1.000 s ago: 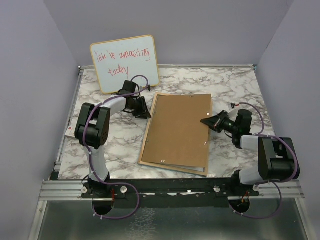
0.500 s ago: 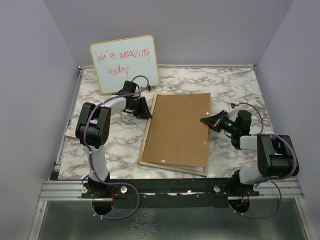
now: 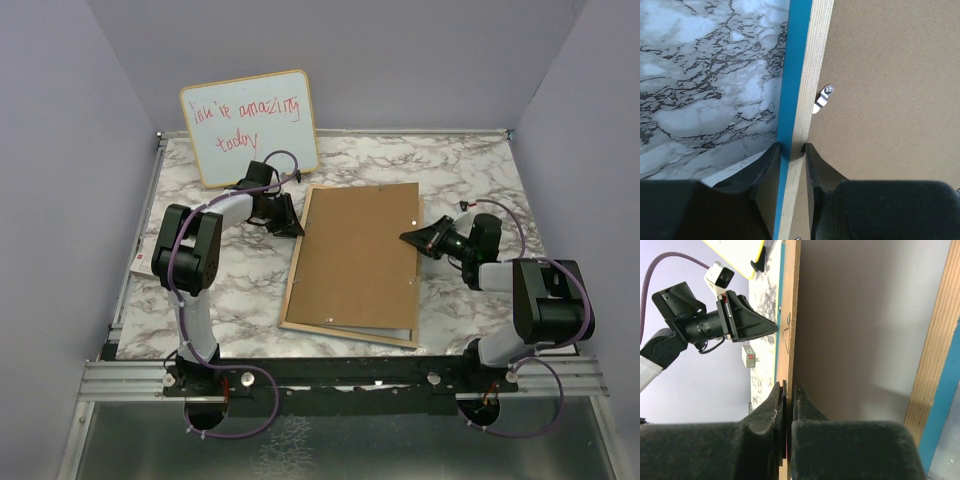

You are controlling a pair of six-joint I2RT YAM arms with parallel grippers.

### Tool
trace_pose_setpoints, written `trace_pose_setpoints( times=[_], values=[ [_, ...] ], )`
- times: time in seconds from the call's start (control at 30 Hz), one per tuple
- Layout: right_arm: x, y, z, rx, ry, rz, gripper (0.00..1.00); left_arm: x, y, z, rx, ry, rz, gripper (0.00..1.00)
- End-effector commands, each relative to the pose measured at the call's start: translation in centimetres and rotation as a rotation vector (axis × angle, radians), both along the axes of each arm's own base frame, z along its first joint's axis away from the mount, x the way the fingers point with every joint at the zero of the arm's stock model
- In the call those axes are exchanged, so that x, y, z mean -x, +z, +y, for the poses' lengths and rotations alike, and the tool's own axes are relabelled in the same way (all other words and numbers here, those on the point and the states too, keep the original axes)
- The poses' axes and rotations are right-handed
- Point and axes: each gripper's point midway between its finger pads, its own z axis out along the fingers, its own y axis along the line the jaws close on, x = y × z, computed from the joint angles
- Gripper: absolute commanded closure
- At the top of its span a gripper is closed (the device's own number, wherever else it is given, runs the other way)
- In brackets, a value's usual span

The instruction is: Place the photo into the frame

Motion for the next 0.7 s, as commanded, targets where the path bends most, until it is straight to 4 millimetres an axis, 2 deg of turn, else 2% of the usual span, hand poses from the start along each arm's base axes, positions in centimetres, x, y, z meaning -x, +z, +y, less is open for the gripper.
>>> trace_pose_setpoints(
  times=[0.0, 0.13, 0.37, 0.53, 0.67],
  values=[
    [-2.0, 0.0, -0.8, 0.096, -0.016, -0.101, 0.99, 2.0, -2.8, 0.3, -0.045, -0.024, 0.097, 0.74],
    [-1.2, -0.7, -0.5, 0.070, -0.010, -0.071, 0.98, 2.0, -2.8, 0.3, -0.043, -0.022, 0.099, 0.74],
    [-0.2, -2.0, -1.1, 0.124, -0.019, 0.057, 0.66, 1.3, -1.9, 0.2, -0.041, 0.001, 0.080, 0.73],
    [0.0, -2.2, -2.0, 0.220, -0.020, 0.150, 0.54, 0.6, -0.9, -0.1, -0.027, 0.006, 0.063, 0.72],
    [0.1, -2.5, -2.5, 0.272, -0.011, 0.197, 0.39, 0.2, -0.5, -0.1, -0.026, 0.005, 0.053, 0.70]
  ],
)
